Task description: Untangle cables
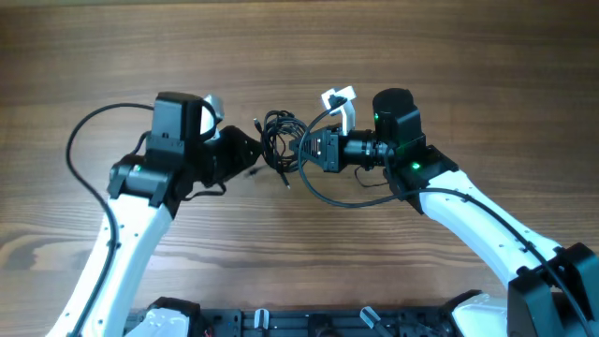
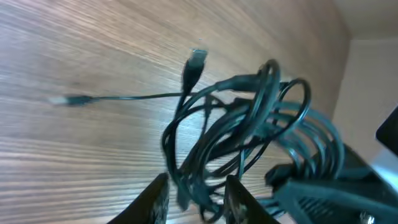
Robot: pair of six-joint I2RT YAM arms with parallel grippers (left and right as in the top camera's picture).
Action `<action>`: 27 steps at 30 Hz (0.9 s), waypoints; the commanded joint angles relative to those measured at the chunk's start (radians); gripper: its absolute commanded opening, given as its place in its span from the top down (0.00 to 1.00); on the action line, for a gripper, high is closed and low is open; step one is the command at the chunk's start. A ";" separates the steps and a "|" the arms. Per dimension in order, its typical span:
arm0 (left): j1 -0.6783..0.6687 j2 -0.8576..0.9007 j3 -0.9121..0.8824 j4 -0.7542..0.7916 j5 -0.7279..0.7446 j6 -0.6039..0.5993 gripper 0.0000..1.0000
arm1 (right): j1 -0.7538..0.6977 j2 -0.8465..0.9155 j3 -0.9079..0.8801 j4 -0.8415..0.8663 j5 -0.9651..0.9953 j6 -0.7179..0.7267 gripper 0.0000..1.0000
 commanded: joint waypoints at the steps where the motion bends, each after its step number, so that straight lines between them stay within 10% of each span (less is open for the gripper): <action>1: -0.039 0.052 0.008 0.113 0.144 -0.029 0.65 | 0.001 0.011 0.004 0.011 -0.024 0.003 0.96; 7: -0.115 0.096 0.008 0.190 0.079 -0.029 0.54 | 0.001 0.011 0.004 0.011 -0.024 0.004 0.96; 13: -0.125 0.147 0.008 0.103 -0.044 -0.028 0.73 | 0.001 0.011 0.004 0.009 -0.023 0.003 0.96; 27: -0.230 0.178 0.008 0.043 -0.174 -0.052 0.82 | 0.001 0.011 0.004 0.009 -0.023 0.004 0.96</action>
